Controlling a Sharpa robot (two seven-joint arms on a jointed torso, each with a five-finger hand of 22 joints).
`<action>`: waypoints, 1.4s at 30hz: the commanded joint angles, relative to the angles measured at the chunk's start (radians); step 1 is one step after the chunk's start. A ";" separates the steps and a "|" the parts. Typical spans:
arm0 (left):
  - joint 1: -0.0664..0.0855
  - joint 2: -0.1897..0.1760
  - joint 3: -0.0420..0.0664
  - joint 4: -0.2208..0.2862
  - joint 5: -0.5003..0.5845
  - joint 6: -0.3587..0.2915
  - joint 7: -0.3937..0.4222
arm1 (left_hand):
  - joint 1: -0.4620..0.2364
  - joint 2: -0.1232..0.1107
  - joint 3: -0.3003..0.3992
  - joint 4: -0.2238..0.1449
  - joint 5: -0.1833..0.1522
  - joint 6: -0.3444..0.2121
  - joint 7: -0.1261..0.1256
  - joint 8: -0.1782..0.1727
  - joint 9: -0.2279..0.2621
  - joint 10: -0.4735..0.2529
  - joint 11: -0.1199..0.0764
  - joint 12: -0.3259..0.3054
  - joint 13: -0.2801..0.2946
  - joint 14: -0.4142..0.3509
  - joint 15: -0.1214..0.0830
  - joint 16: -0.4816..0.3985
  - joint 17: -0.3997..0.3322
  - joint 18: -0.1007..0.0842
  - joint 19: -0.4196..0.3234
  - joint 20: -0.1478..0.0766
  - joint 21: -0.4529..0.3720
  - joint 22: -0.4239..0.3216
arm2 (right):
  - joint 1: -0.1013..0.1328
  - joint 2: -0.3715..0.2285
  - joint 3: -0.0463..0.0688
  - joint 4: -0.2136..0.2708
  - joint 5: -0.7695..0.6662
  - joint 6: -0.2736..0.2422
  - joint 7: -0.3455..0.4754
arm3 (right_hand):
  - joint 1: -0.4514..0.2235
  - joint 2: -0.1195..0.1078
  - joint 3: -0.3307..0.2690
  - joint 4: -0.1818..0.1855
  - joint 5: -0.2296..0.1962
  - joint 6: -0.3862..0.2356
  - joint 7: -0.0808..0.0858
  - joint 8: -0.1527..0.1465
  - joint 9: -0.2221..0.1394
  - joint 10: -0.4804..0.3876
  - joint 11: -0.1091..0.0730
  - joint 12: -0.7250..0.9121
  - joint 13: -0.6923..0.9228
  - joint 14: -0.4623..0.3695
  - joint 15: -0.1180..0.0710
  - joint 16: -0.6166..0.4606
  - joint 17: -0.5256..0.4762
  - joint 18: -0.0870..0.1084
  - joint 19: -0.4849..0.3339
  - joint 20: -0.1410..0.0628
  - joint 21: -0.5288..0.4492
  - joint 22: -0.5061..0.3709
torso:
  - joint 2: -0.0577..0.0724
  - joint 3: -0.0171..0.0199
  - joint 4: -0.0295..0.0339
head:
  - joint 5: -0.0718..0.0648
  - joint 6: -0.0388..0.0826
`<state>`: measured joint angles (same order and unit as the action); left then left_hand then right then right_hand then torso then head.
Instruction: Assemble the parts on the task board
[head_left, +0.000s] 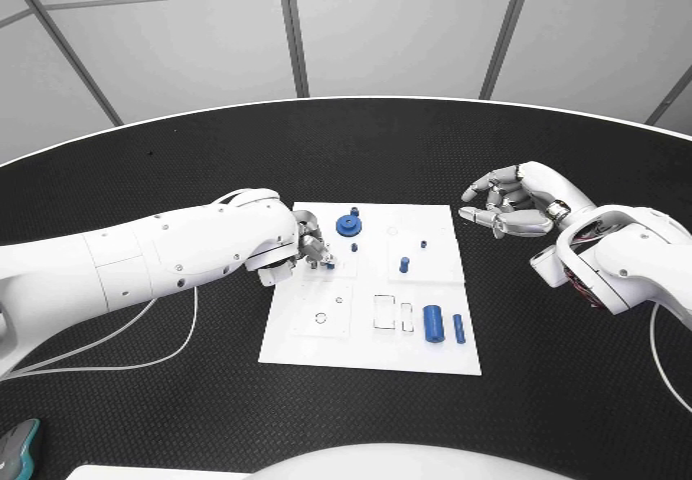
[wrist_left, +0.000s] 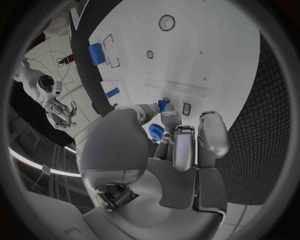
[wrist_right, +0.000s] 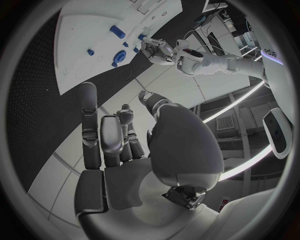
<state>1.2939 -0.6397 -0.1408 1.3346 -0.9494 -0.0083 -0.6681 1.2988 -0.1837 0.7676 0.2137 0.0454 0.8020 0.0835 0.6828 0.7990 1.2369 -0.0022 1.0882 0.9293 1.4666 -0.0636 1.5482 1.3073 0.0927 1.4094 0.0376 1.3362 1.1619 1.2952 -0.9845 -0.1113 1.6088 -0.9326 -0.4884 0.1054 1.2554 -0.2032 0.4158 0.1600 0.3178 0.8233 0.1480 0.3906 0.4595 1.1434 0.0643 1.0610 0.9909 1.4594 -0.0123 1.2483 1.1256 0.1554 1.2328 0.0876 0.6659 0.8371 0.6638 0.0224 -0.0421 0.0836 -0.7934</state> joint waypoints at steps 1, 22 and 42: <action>0.000 -0.005 0.000 0.004 0.001 0.008 0.000 | -0.016 0.000 0.125 -0.112 0.006 -0.005 0.002 0.006 0.001 -0.002 0.007 -0.004 -0.003 0.094 0.004 0.002 0.230 -0.011 -0.003 0.006 0.006 0.001 | 0.000 0.000 0.000 -0.001 0.000 0.000 0.000 | 0.010 0.002 0.001 0.004 0.003 -0.005 -0.001 0.004 0.001 -0.002 -0.004 -0.004 0.000 0.003 -0.004 -0.006 0.001 0.013 0.004 0.000 -0.006 -0.001 | 0.000 0.0001 0.0001 | 0.000 0.000; 0.006 -0.018 0.002 0.013 0.002 0.048 0.004 | -0.080 -0.024 0.228 -0.182 0.076 0.005 0.009 0.017 -0.003 -0.006 0.012 0.005 -0.003 0.093 0.008 0.001 0.227 -0.009 -0.008 0.012 0.007 0.000 | 0.000 -0.002 0.000 -0.002 0.000 0.000 0.000 | 0.010 0.001 0.001 0.005 0.007 -0.005 -0.001 0.005 0.001 -0.001 -0.004 -0.003 0.001 0.003 -0.004 -0.007 0.001 0.013 0.005 0.000 -0.006 0.000 | 0.003 -0.0004 -0.0005 | -0.002 0.005; 0.011 0.002 0.002 -0.009 -0.017 0.040 -0.027 | -0.222 -0.030 -0.359 0.079 0.057 0.021 -0.002 -0.027 -0.073 -0.014 0.010 0.023 -0.015 0.090 0.008 -0.005 0.218 -0.006 -0.010 0.007 -0.010 -0.014 | 0.000 -0.002 0.000 -0.001 0.000 -0.001 0.000 | 0.010 0.001 0.001 0.005 0.007 -0.005 -0.001 0.005 0.001 -0.001 -0.004 -0.003 0.001 0.003 -0.004 -0.007 0.001 0.013 0.005 0.000 -0.006 0.000 | 0.003 -0.0006 -0.0001 | -0.001 0.005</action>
<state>1.3045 -0.6401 -0.1390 1.3275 -0.9654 0.0313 -0.6942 1.0744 -0.2194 0.4203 0.2916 0.0999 0.8172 0.0803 0.6586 0.7272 1.2272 0.0070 1.1075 0.9148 1.4667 -0.0637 1.5481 1.3073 0.0928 1.4028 0.0442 1.3284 1.1484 1.2952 -0.9863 -0.1114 1.6078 -0.9326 -0.4893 0.1054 1.2554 -0.2032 0.4158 0.1600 0.3213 0.8233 0.1480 0.3903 0.4594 1.1434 0.0644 1.0610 0.9909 1.4595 -0.0123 1.2484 1.1256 0.1553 1.2327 0.0876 0.6659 0.8372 0.6658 0.0221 -0.0419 0.0824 -0.7895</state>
